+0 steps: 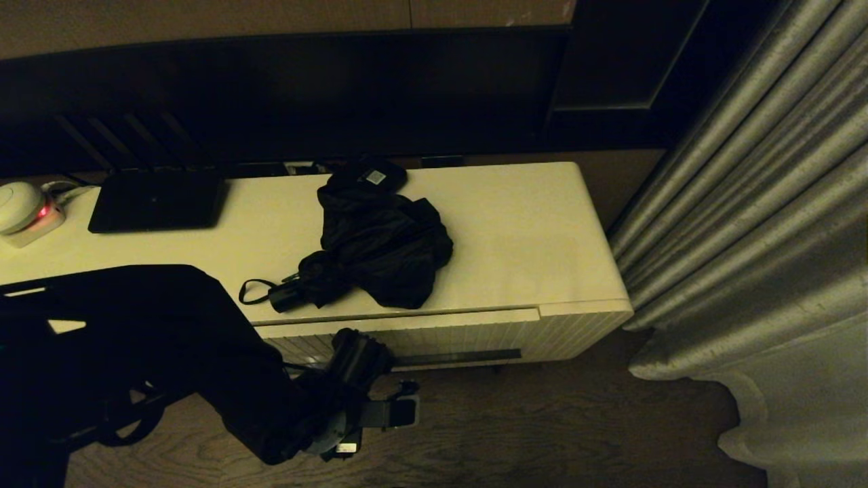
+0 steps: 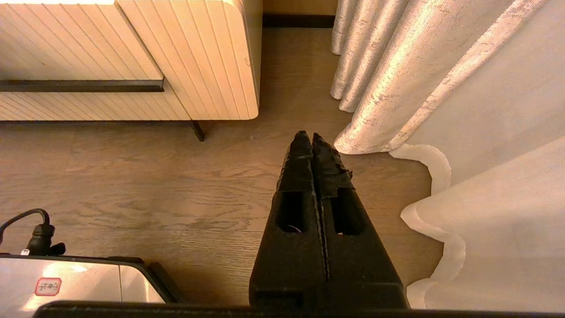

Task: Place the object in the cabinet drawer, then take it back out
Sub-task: Open the drawer

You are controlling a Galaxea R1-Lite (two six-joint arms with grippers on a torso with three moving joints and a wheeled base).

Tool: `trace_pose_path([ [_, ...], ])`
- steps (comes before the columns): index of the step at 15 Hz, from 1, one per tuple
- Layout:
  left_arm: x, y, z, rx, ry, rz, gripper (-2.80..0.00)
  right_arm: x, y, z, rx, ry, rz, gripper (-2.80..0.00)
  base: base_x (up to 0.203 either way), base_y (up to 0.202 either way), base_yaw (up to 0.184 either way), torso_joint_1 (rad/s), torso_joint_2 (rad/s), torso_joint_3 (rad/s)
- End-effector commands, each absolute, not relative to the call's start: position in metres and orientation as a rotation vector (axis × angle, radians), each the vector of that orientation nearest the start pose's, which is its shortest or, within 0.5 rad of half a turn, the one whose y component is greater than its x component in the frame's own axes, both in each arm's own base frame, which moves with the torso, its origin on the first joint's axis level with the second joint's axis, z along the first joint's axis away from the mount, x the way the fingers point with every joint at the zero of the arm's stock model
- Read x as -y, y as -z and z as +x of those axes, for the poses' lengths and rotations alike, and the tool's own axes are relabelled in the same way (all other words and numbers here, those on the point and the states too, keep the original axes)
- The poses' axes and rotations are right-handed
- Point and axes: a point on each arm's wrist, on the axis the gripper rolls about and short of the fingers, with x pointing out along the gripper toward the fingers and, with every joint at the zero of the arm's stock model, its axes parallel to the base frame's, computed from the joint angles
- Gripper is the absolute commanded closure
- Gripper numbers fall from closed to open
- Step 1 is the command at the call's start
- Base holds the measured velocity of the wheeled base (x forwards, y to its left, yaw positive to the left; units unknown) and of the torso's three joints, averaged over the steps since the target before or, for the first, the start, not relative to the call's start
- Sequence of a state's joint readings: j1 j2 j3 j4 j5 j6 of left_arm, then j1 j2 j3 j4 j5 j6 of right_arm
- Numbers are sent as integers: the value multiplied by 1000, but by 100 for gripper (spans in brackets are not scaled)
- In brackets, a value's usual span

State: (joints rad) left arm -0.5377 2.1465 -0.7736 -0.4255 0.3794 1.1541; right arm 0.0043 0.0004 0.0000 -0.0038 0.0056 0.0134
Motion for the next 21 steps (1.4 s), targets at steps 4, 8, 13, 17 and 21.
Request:
trace_pose_path([
  [4,163,-12,299,-695,606,1498,-280,0,-76,-23,3,-11,14,0,0,0,0,0,0,0],
  [8,164,-9,303,-700,607,1496,-280,0,-76,-23,1,-11,14,0,0,0,0,0,0,0],
  [13,162,-7,299,-711,630,1492,-280,0,-75,-23,0,-11,14,0,0,0,0,0,0,0],
  [17,162,-4,297,-711,668,1475,-280,0,-76,-23,3,-11,14,0,0,0,0,0,0,0],
  [21,162,-3,294,-709,699,1456,-280,0,-75,-23,0,-11,14,0,0,0,0,0,0,0],
])
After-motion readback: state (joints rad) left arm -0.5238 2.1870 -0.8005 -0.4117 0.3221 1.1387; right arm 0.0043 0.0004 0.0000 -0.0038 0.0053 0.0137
